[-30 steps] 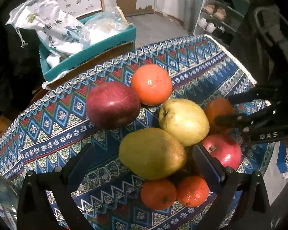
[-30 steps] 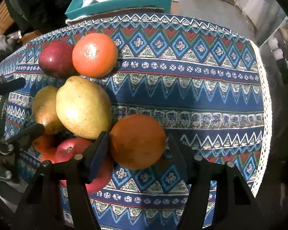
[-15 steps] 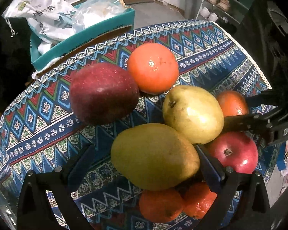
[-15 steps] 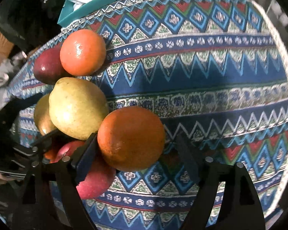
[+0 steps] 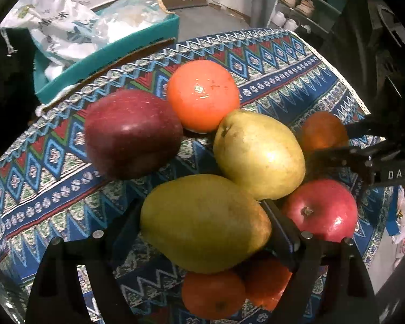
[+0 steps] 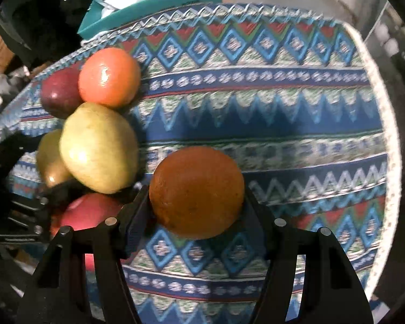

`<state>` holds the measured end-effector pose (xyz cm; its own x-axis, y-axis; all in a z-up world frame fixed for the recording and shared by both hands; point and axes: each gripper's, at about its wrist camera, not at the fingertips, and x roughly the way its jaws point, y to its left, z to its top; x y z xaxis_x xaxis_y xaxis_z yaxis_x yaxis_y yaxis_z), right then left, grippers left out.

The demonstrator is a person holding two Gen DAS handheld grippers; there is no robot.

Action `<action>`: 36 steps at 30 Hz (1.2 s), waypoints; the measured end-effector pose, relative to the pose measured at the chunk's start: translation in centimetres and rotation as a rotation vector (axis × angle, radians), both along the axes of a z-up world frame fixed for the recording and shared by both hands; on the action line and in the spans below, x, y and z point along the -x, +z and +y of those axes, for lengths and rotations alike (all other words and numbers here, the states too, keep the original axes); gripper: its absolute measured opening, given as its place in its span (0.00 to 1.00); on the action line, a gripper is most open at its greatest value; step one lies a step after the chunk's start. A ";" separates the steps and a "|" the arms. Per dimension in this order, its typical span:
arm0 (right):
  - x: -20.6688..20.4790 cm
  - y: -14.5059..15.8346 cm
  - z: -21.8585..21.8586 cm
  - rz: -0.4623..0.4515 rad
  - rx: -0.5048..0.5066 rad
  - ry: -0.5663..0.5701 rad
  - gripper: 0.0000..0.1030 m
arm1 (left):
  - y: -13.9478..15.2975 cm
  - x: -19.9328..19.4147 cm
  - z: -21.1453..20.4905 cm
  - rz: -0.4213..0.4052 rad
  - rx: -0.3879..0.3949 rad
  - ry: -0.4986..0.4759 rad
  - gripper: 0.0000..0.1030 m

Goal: Organize fruits
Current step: 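Grasp the large orange with the right tool while the left tool grasps the mango, then carry the mango into the glass bowl with the left tool while the right tool lifts the orange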

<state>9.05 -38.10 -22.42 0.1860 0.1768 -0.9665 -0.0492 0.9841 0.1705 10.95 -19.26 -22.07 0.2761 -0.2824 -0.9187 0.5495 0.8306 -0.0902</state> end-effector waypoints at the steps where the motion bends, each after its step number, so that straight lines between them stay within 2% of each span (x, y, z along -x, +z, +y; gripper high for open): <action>1: 0.1 0.1 -0.1 -0.006 0.019 0.004 0.63 | 0.1 0.1 0.2 -0.009 0.001 0.004 0.85; 14: 0.3 2.6 0.2 -0.138 0.107 -0.007 0.63 | 3.7 1.2 2.2 -0.102 0.023 0.056 0.85; 21: 0.8 5.6 1.1 -0.234 0.097 -0.001 0.63 | 6.3 3.0 3.0 -0.189 0.010 0.051 0.85; 31: 2.2 9.9 4.0 -0.342 0.073 0.045 0.63 | 10.1 4.8 5.4 -0.243 0.065 0.099 0.85; 36: 2.7 12.3 5.3 -0.398 0.065 0.065 0.63 | 12.0 5.7 6.9 -0.287 0.064 0.119 0.85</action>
<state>6.30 -32.79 -10.17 0.5381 0.1417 -0.8309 -0.1614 0.9849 0.0635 5.29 -12.38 -10.08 0.5558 -0.2873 -0.7801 0.4591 0.8884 -0.0001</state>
